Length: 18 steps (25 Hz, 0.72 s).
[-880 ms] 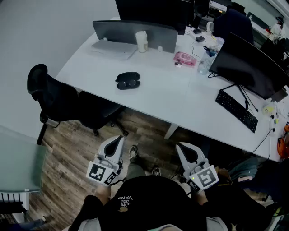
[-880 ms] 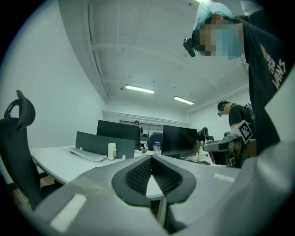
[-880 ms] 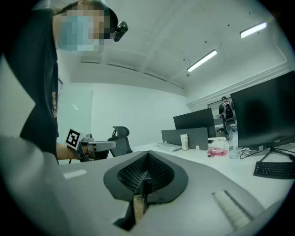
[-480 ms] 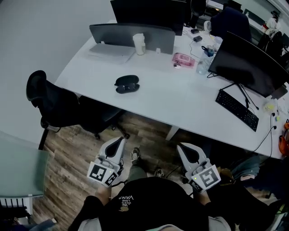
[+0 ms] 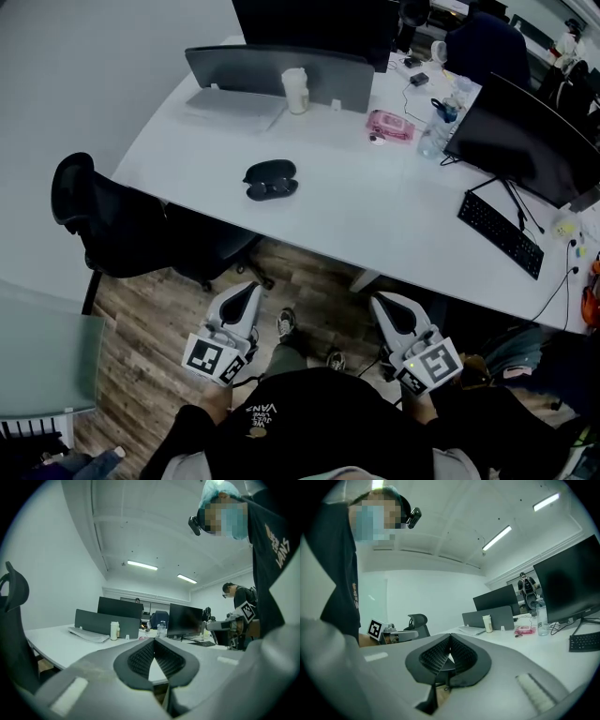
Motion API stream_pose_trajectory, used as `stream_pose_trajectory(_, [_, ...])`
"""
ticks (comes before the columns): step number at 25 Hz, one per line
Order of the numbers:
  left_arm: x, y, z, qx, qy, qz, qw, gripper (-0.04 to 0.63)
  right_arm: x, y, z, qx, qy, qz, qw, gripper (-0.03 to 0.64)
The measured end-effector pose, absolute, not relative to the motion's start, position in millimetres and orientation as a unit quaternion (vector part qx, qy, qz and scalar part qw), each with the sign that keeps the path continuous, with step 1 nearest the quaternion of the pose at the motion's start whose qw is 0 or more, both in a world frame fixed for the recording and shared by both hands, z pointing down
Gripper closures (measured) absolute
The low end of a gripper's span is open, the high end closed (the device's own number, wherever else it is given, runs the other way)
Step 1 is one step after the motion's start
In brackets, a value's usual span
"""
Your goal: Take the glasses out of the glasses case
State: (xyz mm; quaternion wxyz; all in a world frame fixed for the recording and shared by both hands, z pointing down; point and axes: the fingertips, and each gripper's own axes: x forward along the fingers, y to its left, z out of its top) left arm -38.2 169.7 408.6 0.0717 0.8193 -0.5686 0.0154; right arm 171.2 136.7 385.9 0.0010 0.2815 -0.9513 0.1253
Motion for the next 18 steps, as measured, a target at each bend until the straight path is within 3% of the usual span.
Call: stream_pose_trajectory(18, [-139,81,410,0.851,-0.521,0.008,0.071,0.594,84,71,372,0.365,-0.923,0.123,-0.014,0.615])
